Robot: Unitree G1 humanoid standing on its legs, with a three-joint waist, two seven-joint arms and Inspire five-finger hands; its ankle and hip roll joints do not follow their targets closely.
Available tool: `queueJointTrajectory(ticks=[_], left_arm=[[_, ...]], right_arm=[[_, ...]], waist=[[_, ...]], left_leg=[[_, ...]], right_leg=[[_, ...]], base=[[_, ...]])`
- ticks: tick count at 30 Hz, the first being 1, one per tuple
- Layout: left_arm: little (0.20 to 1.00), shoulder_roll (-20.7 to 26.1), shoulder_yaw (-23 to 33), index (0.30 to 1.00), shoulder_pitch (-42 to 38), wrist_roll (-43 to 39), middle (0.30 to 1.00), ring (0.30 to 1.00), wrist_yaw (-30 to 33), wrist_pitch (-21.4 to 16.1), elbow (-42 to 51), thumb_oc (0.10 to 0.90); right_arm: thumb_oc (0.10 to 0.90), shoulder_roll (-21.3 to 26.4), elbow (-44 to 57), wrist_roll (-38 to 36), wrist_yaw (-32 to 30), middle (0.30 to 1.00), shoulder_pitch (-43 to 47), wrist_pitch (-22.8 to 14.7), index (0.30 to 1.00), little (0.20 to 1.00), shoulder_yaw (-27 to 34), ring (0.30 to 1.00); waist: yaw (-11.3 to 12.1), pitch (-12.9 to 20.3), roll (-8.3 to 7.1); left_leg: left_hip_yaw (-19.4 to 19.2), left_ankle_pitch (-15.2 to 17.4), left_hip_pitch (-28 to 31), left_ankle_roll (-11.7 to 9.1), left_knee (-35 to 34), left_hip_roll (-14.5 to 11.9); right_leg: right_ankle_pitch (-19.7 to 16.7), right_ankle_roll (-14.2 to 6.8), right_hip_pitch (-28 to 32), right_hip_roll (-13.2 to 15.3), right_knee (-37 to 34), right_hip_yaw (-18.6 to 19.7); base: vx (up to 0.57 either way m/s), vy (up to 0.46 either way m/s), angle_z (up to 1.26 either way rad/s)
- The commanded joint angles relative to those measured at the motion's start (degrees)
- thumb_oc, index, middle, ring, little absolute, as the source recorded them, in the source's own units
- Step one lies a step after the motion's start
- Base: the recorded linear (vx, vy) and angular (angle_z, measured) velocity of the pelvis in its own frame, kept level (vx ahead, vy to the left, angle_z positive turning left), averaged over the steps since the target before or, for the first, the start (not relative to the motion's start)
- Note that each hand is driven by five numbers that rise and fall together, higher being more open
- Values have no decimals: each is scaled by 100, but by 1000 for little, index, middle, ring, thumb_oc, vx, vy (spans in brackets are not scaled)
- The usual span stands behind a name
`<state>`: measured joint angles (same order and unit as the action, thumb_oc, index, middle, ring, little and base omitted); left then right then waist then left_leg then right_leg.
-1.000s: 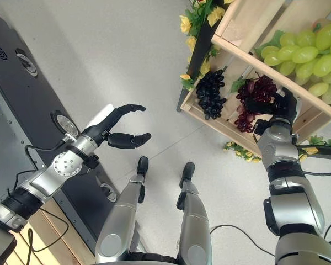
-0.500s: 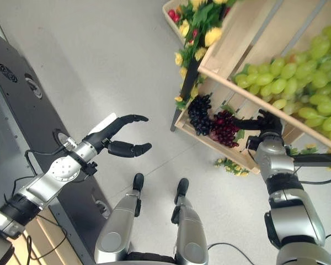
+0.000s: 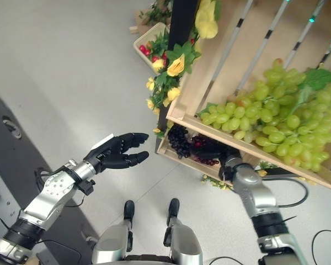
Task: Pick up the fruits from the basket on one side to the basket on the other side
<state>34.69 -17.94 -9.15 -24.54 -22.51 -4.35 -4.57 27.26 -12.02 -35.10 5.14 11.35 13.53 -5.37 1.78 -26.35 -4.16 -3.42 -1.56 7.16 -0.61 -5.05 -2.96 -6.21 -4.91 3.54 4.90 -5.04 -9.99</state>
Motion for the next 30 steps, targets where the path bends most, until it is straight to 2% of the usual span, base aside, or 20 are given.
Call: queueJointTrajectory(ticks=[1, 3, 7, 12, 18, 22, 27, 30], left_arm=[[900, -527, -234, 900, 420, -758, 900, 900, -410, -203, -198, 800], [900, -626, -295, 900, 474, -958, 900, 900, -387, -104, -353, 800], [900, -779, -257, 900, 660, -1035, 900, 900, -383, 185, -440, 800], [900, -769, -221, 900, 905, -881, 900, 900, -520, 256, -394, 800], [900, -861, -205, 900, 1027, -1202, 900, 900, -221, 497, -350, 800], [900, -963, -166, 900, 1173, -1252, 900, 900, -42, 458, -293, 800], [900, -963, -123, 900, 1198, -1276, 900, 900, 178, 377, -251, 800], [900, -924, -59, 900, 1119, -1184, 900, 900, 298, 415, -252, 800]], right_arm=[[800, 9, 24, -974, 616, 900, -508, -911, 900, 900, -165, 900], [800, -297, -35, -1049, 754, 900, -691, -1083, 900, 900, -275, 900], [800, -650, -18, -1253, 795, 900, -1024, -1028, 900, 900, -431, 900], [800, -925, -155, -1283, 876, 900, -1320, -964, 900, 900, -704, 900], [800, -1081, -341, -1414, 833, 900, -1494, -846, 900, 900, -987, 900], [800, -1201, -366, -1389, 976, 900, -1641, -874, 900, 900, -1094, 900], [800, -1242, -338, -1483, 1383, 900, -1615, -1073, 900, 900, -1226, 900], [800, -1234, -290, -1548, 1723, 900, -1531, -1152, 900, 900, -1318, 900]], waist=[[-26, 1690, 221], [-64, 1764, 251], [-122, 1883, 291], [-142, 1935, 326], [-151, 1975, 355], [-121, 1975, 343], [-32, 1920, 338], [-23, 1971, 357]], left_leg=[[51, 154, -361, -198, 5, -22], [36, 184, -309, -210, 5, -22], [29, 228, -241, -192, 5, 8], [-45, 285, -150, -142, 5, 50], [-114, 341, -96, -66, 5, 122], [-154, 364, -73, 18, 5, 208], [-101, 356, -105, 96, 5, 275], [77, 328, -216, 137, 5, 254]], right_leg=[[470, -278, 4, 183, 304, -1], [484, -294, 63, 207, 290, -9], [504, -323, 113, 252, 281, 0], [467, -375, 169, 351, 236, 30], [418, -441, 151, 448, 245, 91], [393, -519, 71, 546, 341, 111], [265, -629, -81, 689, 465, 51], [418, -593, -221, 562, 708, 258]], base=[[28, 49, -4], [27, 40, -4], [26, 47, -2], [26, 78, -2], [22, 133, -9], [14, 135, -8], [-17, 46, 0], [-56, -110, 5]])
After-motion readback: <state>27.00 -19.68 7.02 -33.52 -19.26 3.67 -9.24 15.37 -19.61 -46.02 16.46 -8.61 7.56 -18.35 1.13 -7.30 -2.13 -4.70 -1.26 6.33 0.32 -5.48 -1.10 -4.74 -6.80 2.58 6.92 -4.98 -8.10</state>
